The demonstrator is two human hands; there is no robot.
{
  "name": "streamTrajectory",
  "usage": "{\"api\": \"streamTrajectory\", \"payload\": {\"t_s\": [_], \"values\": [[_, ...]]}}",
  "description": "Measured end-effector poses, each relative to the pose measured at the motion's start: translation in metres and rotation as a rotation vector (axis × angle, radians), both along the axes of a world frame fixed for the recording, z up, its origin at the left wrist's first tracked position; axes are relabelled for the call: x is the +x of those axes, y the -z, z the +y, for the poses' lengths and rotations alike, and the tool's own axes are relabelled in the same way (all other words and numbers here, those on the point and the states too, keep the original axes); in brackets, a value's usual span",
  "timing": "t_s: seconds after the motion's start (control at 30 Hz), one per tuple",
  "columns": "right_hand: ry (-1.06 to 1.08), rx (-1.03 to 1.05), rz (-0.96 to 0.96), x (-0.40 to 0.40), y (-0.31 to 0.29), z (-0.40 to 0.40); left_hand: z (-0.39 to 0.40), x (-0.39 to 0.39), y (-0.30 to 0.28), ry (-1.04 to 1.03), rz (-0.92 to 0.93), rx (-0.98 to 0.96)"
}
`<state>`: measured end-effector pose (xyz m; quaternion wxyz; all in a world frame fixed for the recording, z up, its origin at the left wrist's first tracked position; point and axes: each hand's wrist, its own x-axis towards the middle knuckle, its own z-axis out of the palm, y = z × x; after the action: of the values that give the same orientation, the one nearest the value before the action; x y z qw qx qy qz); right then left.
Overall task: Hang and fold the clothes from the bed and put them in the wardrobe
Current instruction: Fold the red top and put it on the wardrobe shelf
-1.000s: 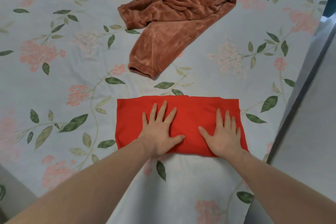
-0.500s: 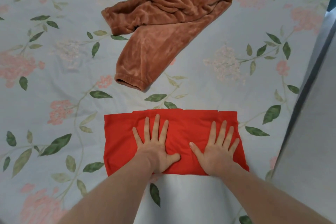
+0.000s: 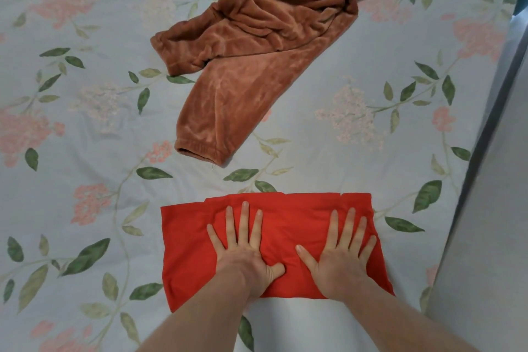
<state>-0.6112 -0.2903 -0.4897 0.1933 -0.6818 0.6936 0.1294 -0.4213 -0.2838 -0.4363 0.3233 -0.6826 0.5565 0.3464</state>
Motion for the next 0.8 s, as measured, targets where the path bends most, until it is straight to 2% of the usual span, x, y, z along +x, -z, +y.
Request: {"api": "streamTrajectory", "payload": {"t_s": [0.4, 0.5, 0.57, 0.67, 0.73, 0.8], "values": [[-0.015, -0.057, -0.020, -0.002, 0.003, -0.001, -0.003, 0.000, -0.002, 0.003, 0.005, -0.010], [-0.012, -0.049, -0.099, -0.003, -0.008, 0.002, 0.001, 0.002, -0.003, -0.002, 0.004, -0.008], [0.010, -0.023, -0.231, -0.009, -0.022, 0.002, 0.002, 0.002, -0.001, -0.007, 0.006, -0.021], [0.174, -0.162, -0.537, -0.030, -0.056, -0.001, 0.002, 0.002, -0.001, -0.007, 0.012, -0.040], [0.339, -0.324, -0.567, -0.050, -0.071, 0.001, 0.003, 0.002, 0.001, -0.008, 0.012, -0.047], [0.523, -0.342, -0.535, -0.066, -0.079, 0.002, 0.005, 0.003, 0.002, -0.010, 0.006, -0.054]]}}
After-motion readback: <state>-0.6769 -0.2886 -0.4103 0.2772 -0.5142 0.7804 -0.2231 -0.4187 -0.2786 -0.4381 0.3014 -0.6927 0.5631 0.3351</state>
